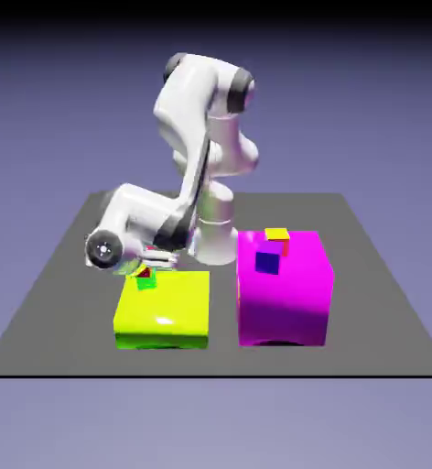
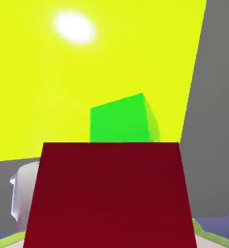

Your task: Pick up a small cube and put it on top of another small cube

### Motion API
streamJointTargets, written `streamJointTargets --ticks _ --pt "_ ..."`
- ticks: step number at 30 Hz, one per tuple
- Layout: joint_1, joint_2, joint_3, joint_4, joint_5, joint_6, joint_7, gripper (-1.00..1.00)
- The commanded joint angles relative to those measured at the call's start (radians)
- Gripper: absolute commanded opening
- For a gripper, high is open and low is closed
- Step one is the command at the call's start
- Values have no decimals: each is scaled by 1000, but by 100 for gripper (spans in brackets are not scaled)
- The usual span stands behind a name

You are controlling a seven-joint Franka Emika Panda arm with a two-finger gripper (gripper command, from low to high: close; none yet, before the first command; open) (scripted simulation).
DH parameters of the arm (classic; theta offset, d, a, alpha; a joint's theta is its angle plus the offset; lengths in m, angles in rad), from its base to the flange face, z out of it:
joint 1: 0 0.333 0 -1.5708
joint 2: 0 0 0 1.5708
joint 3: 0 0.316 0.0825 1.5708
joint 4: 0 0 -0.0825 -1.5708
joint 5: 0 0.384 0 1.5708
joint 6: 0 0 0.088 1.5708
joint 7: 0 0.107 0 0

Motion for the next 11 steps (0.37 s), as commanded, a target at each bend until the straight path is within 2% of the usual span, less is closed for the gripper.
streamJointTargets --ticks 1,7,8,11 --pt "0 -3 -3 -4 0 1 -1 -100" --pt "6 -17 -3 -178 -1 162 12 -100" --pt "6 -17 -3 -178 -1 162 12 100" --pt "3 -11 -3 -106 -1 95 7 100"
